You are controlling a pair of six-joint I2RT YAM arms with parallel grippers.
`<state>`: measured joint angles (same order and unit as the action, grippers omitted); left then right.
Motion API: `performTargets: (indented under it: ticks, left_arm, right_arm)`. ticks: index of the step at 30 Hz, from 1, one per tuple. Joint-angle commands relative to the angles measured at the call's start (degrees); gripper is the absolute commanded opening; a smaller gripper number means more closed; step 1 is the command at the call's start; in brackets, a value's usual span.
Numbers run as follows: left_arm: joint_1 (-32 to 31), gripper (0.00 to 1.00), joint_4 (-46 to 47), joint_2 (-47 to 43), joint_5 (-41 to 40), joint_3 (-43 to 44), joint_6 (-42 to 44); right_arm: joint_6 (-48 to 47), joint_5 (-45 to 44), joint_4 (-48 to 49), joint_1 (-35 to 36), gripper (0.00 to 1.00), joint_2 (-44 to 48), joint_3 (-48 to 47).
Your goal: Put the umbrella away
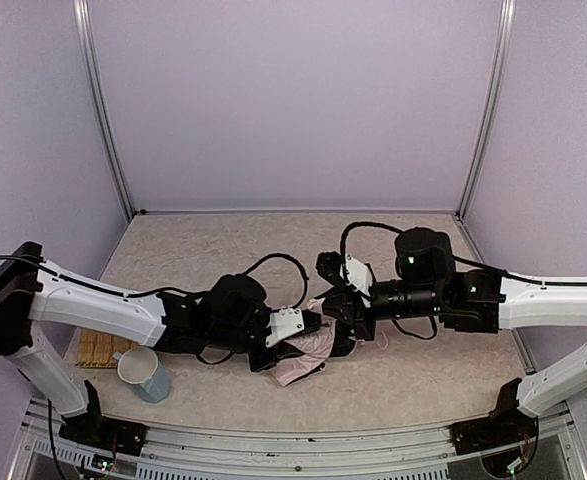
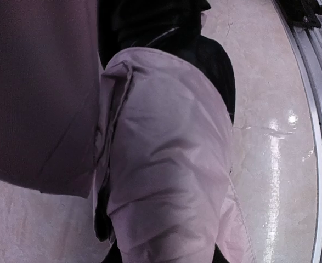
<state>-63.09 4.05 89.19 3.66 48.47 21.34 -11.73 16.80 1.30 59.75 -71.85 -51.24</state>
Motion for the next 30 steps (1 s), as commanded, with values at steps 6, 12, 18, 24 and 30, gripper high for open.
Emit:
performTargets:
  ticks: [6, 12, 18, 24, 30]
  left_arm:
    - [7.6, 0.00, 1.4, 15.6, -1.9, 6.5, -7.7]
    - [7.8, 0.00, 6.1, 14.1, 2.6, 1.8, -6.8]
    - [8.3, 0.00, 6.0, 14.4, 1.0, 2.7, -8.0]
    - [11.0, 0.00, 2.3, 19.6, -2.1, 8.8, -12.5]
    - [11.3, 0.00, -1.0, 20.6, 4.3, 8.8, -10.5]
  right_arm:
    - [11.8, -9.7, 19.7, 4.2, 0.00, 0.4, 14.4]
    - [13.5, -17.6, 20.7, 4.1, 0.00, 5.1, 21.7]
    - [12.7, -17.4, 20.4, 4.1, 0.00, 5.5, 22.6]
    - [11.9, -14.4, 29.2, 9.7, 0.00, -6.7, 22.9]
    - [12.1, -19.0, 27.1, 10.3, 0.00, -21.5, 18.8]
